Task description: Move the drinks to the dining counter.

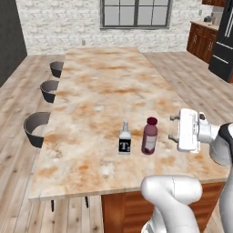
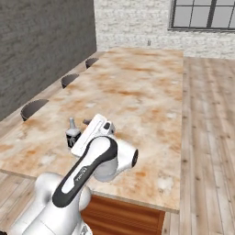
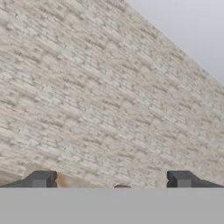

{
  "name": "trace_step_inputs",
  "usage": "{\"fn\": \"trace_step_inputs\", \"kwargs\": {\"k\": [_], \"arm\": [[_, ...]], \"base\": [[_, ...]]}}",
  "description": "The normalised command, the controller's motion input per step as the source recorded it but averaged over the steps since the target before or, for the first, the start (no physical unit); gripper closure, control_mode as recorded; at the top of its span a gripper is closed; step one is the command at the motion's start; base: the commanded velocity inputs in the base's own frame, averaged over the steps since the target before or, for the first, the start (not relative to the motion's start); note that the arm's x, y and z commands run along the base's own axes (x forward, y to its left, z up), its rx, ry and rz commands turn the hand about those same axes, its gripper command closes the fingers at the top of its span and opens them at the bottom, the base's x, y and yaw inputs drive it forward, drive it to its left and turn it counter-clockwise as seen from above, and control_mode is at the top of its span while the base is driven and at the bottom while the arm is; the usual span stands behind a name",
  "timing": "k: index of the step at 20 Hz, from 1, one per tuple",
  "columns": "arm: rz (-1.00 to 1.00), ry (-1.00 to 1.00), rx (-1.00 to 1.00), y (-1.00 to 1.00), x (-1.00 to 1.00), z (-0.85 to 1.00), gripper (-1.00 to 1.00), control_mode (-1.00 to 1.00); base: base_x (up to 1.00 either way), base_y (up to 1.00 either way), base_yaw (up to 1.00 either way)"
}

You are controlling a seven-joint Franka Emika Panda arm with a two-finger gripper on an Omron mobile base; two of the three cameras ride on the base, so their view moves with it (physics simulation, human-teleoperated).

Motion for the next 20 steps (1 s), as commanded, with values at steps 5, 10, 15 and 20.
{"fn": "trace_step_inputs", "kwargs": {"k": [5,10,15,20], "arm": [[0.03,-0.13,-0.05,0.13,-0.47,0.02,-1.0,-1.0],[0.0,0.0,0.0,0.0,0.0,0.0,-1.0,1.0],[0.0,0.0,0.0,0.0,0.0,0.0,-1.0,1.0],[0.0,0.0,0.0,0.0,0.0,0.0,-1.0,1.0]], "base": [[0.0,0.0,0.0],[-0.04,0.0,0.0],[-0.83,0.0,0.18],[-1.0,0.0,0.38]]}}
